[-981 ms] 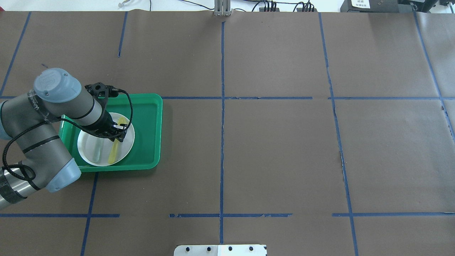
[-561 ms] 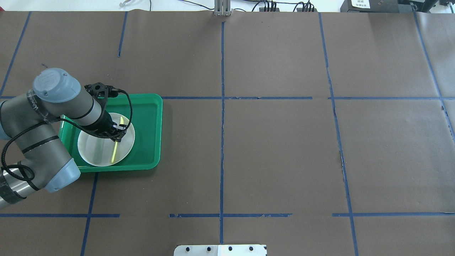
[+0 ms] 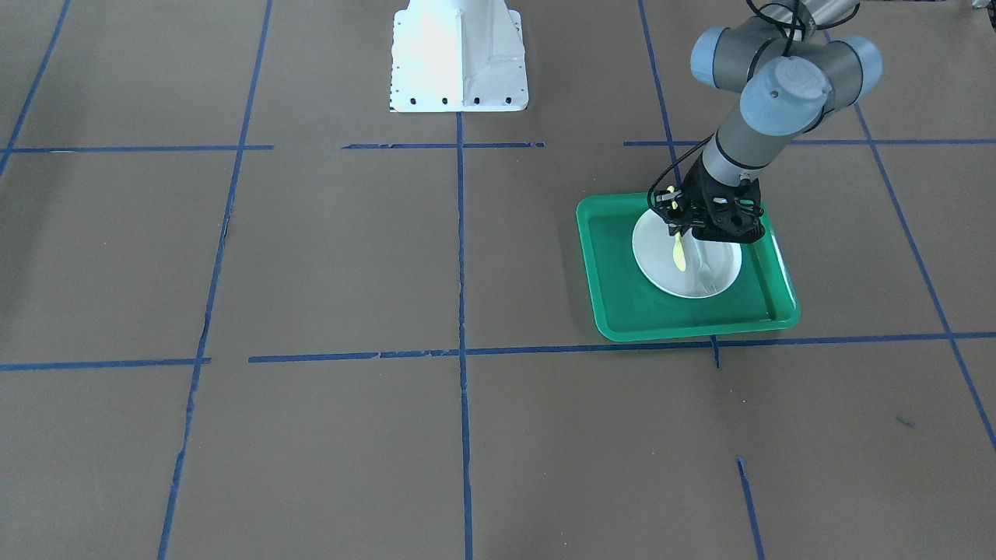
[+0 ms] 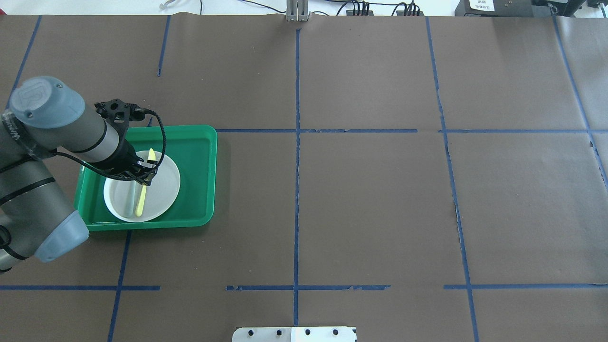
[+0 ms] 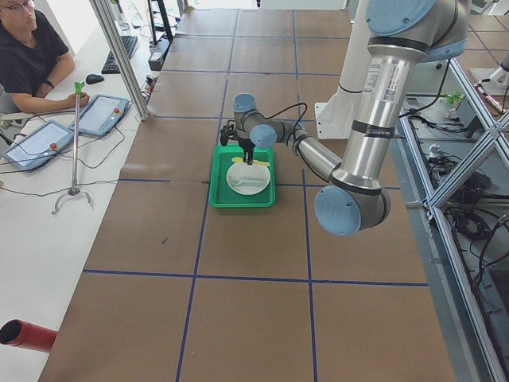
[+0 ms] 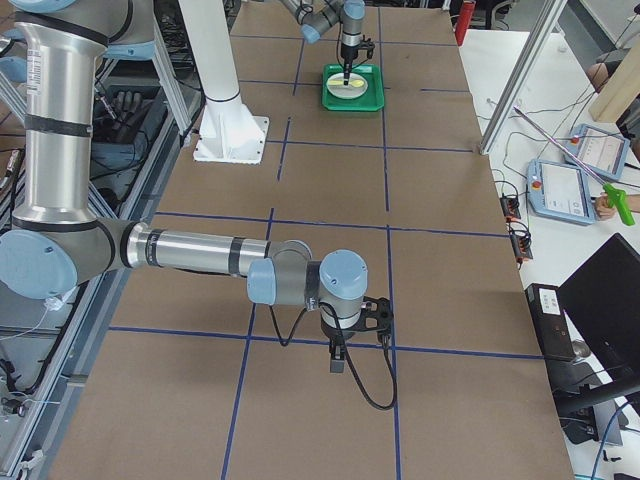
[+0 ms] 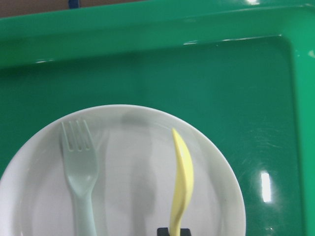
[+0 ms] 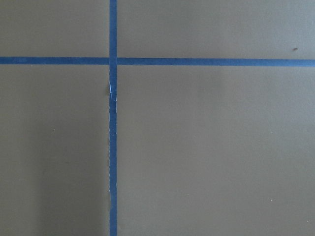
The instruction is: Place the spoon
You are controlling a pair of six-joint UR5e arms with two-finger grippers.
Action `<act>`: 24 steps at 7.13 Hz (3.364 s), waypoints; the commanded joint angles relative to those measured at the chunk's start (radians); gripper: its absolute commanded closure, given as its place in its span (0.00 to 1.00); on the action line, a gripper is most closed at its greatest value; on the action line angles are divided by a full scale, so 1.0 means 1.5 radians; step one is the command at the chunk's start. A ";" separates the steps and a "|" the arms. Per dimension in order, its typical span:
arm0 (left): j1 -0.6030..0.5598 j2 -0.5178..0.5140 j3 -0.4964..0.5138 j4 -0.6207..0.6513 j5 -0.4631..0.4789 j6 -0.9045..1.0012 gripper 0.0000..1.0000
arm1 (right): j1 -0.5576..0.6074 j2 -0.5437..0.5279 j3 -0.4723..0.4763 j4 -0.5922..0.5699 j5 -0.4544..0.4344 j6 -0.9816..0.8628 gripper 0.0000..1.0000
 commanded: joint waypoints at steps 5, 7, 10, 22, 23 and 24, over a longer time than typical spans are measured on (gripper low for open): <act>-0.026 -0.135 0.011 0.123 -0.071 -0.133 1.00 | 0.000 0.000 0.000 0.000 0.000 0.000 0.00; 0.005 -0.135 0.079 0.021 -0.070 -0.168 1.00 | 0.000 0.000 0.000 0.000 0.000 0.000 0.00; 0.041 -0.134 0.151 -0.063 -0.042 -0.177 1.00 | 0.000 0.000 0.000 0.000 0.000 0.000 0.00; 0.029 -0.125 0.154 -0.113 -0.014 -0.170 0.37 | 0.000 0.000 0.000 0.000 0.000 0.000 0.00; 0.012 -0.122 0.127 -0.100 -0.015 -0.168 0.32 | 0.000 0.000 0.000 0.000 0.000 0.000 0.00; -0.002 -0.120 0.088 -0.074 -0.015 -0.168 0.00 | 0.000 0.000 0.000 0.000 0.000 0.000 0.00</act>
